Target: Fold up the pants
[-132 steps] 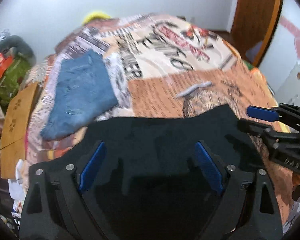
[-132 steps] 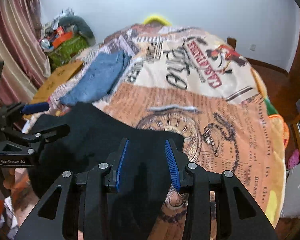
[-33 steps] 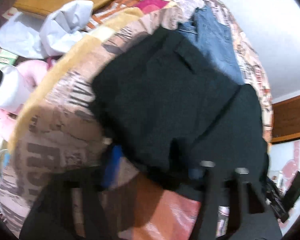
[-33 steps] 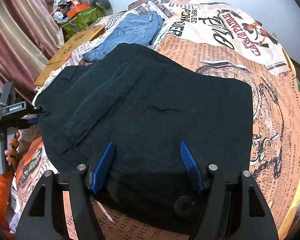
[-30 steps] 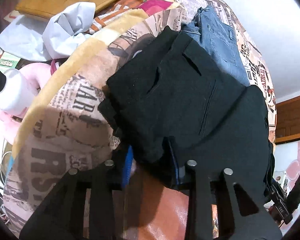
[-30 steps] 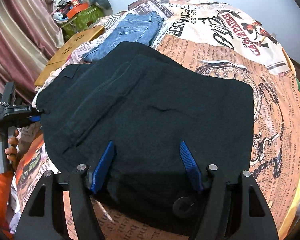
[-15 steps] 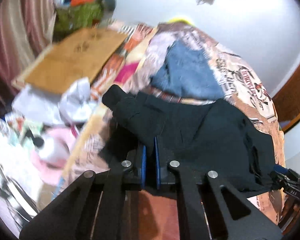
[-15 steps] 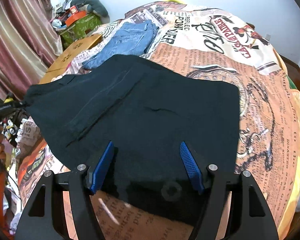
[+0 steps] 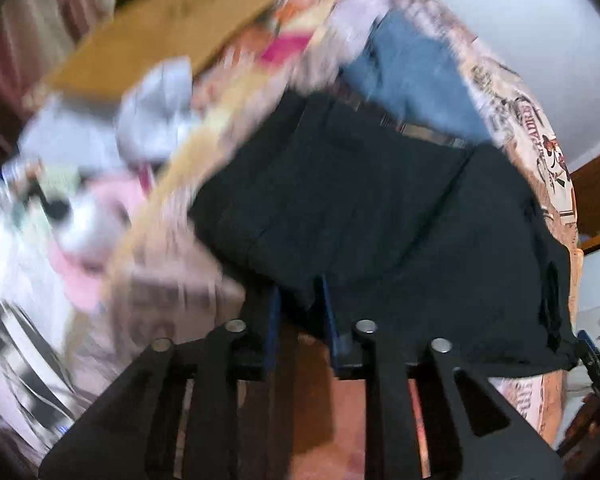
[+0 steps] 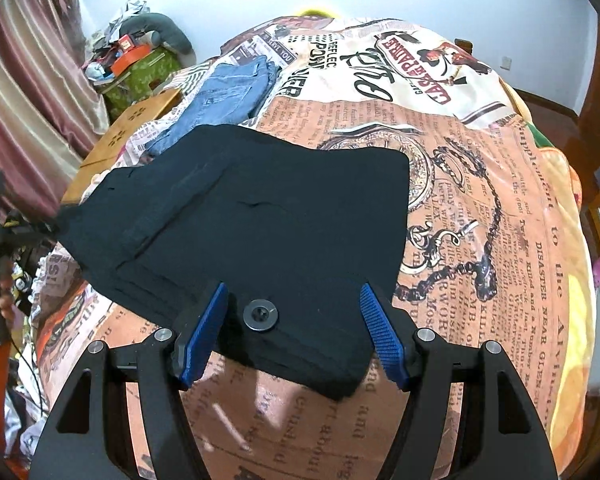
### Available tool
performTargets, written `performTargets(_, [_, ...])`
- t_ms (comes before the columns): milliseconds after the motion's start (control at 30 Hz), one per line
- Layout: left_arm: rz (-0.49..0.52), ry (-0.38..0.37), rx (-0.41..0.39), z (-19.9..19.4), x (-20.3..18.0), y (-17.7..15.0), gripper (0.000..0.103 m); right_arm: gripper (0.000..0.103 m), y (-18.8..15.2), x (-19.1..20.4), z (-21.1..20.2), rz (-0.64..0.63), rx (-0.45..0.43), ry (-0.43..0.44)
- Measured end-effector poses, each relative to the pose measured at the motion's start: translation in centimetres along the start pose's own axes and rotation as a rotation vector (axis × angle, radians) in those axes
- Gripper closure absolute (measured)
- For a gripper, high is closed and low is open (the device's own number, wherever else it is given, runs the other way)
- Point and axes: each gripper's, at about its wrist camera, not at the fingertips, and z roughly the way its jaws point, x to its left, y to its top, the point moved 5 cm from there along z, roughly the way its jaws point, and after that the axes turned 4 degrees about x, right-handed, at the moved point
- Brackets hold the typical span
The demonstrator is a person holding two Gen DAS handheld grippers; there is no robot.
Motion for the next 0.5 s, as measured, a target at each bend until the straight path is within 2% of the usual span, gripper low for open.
performTargets(33, [-0.020,-0.008,0.008,0.3,0.5,-0.4,0.053,0.038,0.1,0.1,0.1,-0.004,0.001,-0.001])
performTargets(100, [-0.070,-0.026,0.001,0.7,1.4,-1.0,0.033,0.038,0.2,0.3,0.4,-0.010,0.004,-0.001])
performTargets(333, [-0.190,-0.292,0.086,2.9,0.8,-0.5,0.031,0.038,0.6,1.1,1.9,-0.034,0.025,0.002])
performTargets(400, [-0.204,-0.316,0.093,3.4,0.3,0.0,0.031,0.038,0.6,1.1,2.3,-0.029,0.034,0.008])
performTargets(500, [-0.185,-0.295,0.082,4.0,-0.8,0.8,0.031,0.038,0.4,0.9,2.6,-0.013,0.049,0.027])
